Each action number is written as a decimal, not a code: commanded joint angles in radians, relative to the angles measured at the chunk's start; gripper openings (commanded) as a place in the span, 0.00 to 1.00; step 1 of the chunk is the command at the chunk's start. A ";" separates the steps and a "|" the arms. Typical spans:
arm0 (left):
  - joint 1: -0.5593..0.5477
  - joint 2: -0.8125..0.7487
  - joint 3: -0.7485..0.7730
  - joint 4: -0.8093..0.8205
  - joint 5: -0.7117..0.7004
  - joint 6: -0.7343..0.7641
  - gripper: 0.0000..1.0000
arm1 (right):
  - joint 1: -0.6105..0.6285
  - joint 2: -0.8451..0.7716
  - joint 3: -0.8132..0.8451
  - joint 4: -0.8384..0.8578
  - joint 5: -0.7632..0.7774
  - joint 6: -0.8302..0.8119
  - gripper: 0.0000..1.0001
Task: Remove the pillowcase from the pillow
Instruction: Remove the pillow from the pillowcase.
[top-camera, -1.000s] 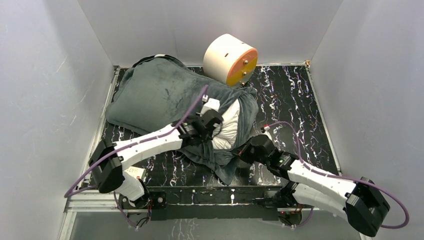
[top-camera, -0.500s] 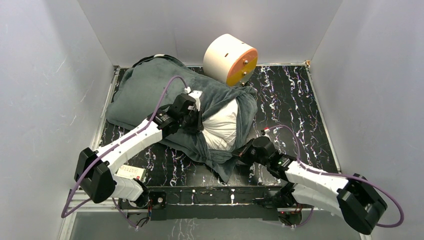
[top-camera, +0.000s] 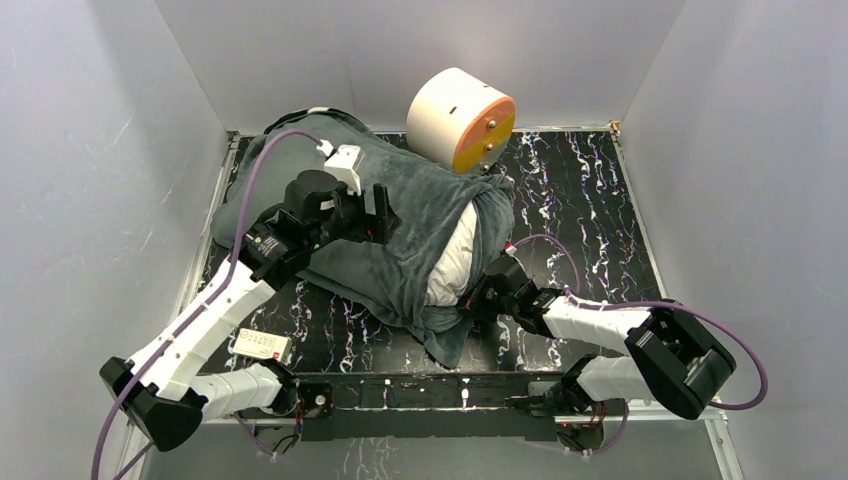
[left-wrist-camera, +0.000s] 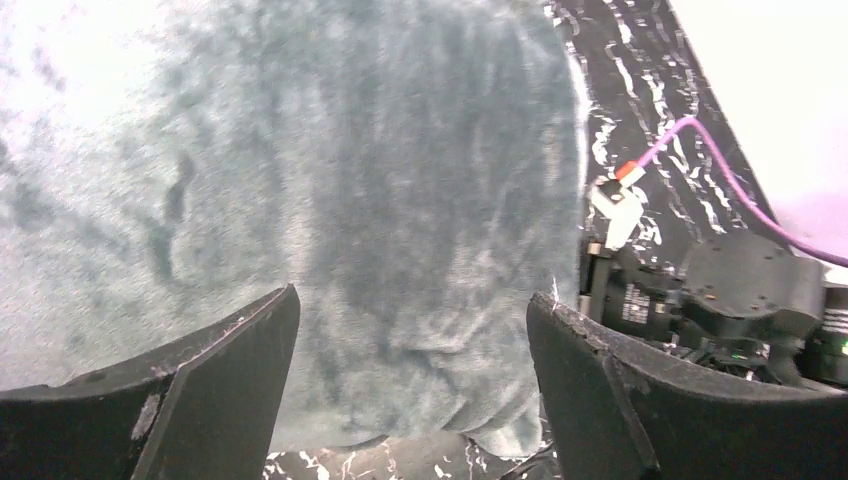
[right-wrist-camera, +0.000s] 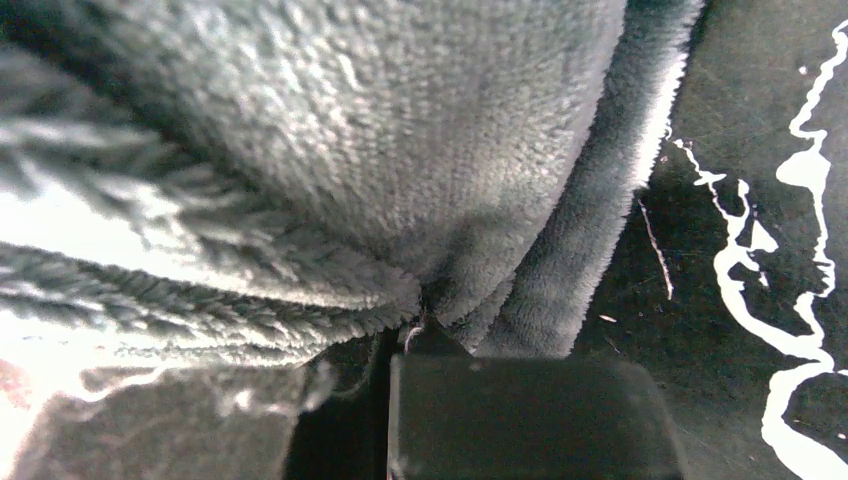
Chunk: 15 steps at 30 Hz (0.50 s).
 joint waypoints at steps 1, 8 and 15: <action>-0.098 0.032 0.027 -0.028 0.021 0.058 0.83 | 0.001 0.026 -0.026 -0.158 0.052 -0.058 0.00; -0.428 0.200 0.094 -0.003 -0.034 0.165 0.84 | 0.001 -0.020 -0.057 -0.152 0.071 -0.020 0.00; -0.448 0.341 0.061 0.005 -0.181 0.130 0.86 | 0.002 -0.084 -0.083 -0.171 0.095 0.009 0.00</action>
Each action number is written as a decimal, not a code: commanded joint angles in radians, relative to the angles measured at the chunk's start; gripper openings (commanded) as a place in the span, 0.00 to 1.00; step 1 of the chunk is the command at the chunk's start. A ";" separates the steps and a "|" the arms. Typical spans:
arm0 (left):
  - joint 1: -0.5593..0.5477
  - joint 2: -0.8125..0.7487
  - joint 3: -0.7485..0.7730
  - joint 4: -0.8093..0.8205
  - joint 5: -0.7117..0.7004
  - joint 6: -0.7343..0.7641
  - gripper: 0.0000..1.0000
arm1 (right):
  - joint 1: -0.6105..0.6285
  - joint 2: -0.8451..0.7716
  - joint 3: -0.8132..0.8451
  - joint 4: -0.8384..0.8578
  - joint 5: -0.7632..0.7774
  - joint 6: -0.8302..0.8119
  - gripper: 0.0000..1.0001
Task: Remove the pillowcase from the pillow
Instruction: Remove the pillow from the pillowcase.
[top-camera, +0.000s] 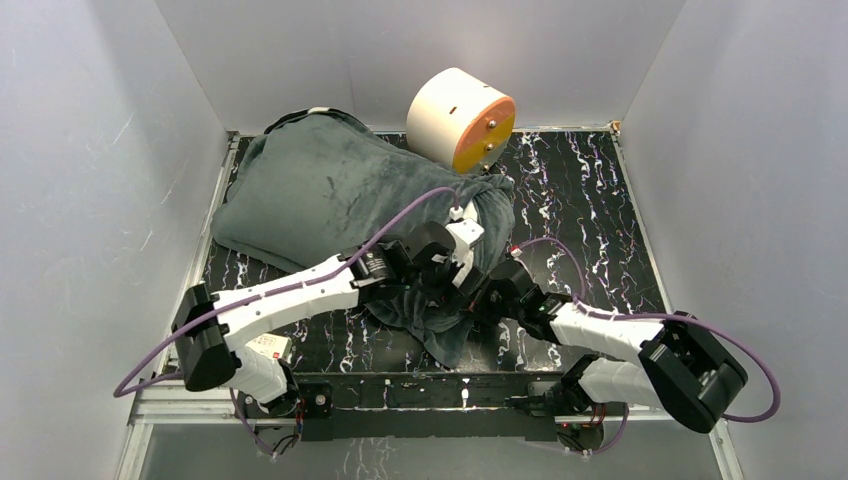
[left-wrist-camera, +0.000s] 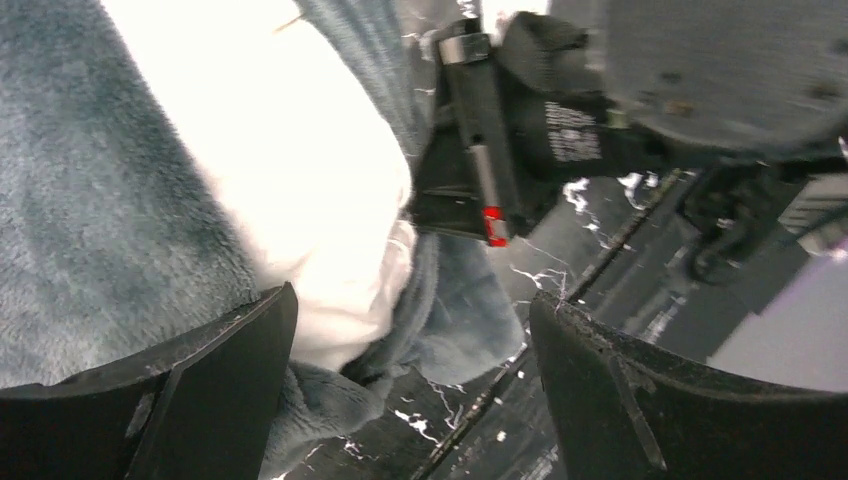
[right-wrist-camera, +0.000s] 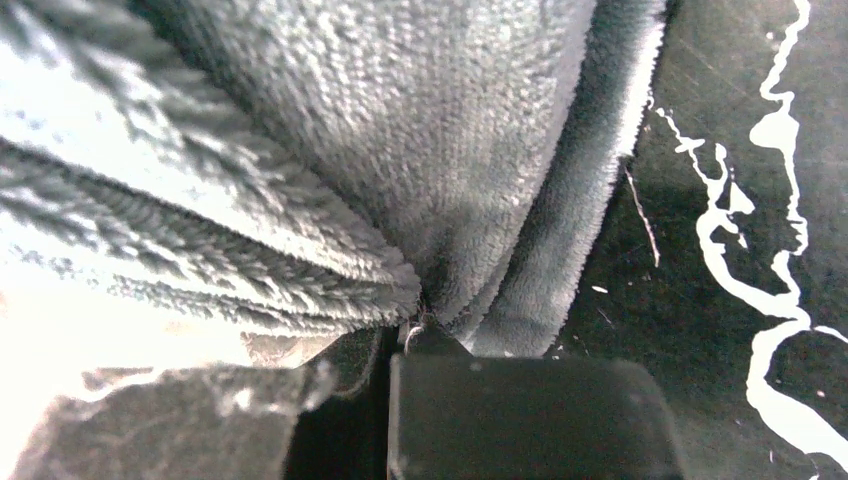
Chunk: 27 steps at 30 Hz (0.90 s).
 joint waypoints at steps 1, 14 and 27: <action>0.002 0.047 0.002 -0.018 -0.220 -0.032 0.87 | 0.002 -0.027 -0.060 -0.166 0.088 0.002 0.00; 0.059 0.327 -0.023 -0.090 -0.348 -0.084 0.40 | 0.000 -0.252 -0.097 -0.283 0.219 0.037 0.00; 0.288 0.130 0.014 -0.015 0.016 -0.077 0.00 | -0.026 -0.193 -0.161 -0.263 0.134 0.007 0.00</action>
